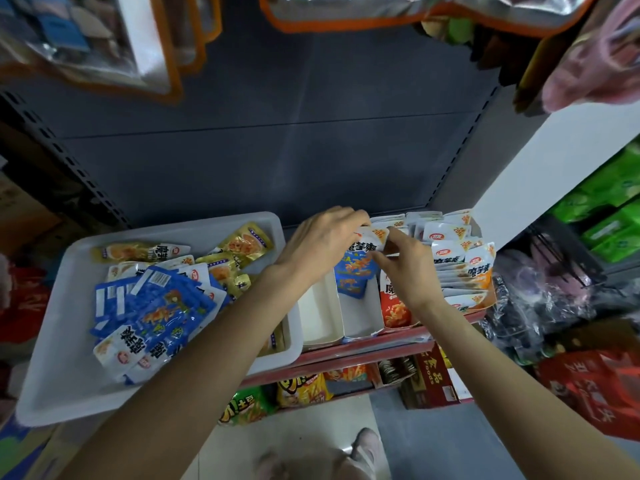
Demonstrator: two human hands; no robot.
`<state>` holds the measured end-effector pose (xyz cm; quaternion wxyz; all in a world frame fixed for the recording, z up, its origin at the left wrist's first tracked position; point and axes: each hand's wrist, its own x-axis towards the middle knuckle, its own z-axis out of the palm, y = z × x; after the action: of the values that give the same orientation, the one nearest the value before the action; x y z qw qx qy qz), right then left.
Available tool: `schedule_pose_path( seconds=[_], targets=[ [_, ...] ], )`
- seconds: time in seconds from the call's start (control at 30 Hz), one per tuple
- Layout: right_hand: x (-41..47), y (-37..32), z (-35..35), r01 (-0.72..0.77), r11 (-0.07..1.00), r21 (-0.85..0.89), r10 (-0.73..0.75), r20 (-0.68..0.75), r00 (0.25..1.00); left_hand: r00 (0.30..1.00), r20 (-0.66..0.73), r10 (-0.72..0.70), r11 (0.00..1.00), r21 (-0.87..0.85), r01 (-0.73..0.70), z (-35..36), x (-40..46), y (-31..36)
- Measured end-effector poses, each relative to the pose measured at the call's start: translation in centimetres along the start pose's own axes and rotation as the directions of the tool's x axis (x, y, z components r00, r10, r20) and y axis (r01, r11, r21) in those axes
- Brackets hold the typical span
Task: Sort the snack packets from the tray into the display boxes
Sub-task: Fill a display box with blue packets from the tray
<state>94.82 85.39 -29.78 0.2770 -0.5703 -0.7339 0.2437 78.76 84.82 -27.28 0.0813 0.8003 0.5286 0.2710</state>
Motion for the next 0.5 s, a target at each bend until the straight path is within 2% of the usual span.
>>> schedule_pose_path(
  seconds=[0.13,0.3,0.37,0.43,0.5],
  targets=[
    [0.6,0.5,0.9,0.010,0.993,-0.116,-0.007,0.024,1.000,1.000,0.026,-0.014,1.000,0.024,0.013,1.1,-0.6,-0.3],
    [0.8,1.3,2.1,0.093,0.986,-0.140,-0.104,-0.069,0.992,0.988,0.102,-0.118,0.992,0.055,0.113,3.6,-1.2,-1.2],
    [0.9,1.6,2.3,0.100,0.963,-0.252,-0.104,-0.004,0.995,0.984,0.112,-0.141,0.990,0.043,0.137,4.2,-1.5,-1.2],
    [1.0,1.6,2.6,0.088,0.935,-0.343,-0.074,0.055,0.996,0.980,0.087,-0.179,0.983,0.050,0.175,4.5,-2.0,-1.5],
    [0.9,1.3,2.7,0.084,0.929,-0.360,-0.077,0.035,0.996,0.978,0.026,-0.208,0.978,0.031,0.207,4.3,-2.6,-2.1]
  ],
)
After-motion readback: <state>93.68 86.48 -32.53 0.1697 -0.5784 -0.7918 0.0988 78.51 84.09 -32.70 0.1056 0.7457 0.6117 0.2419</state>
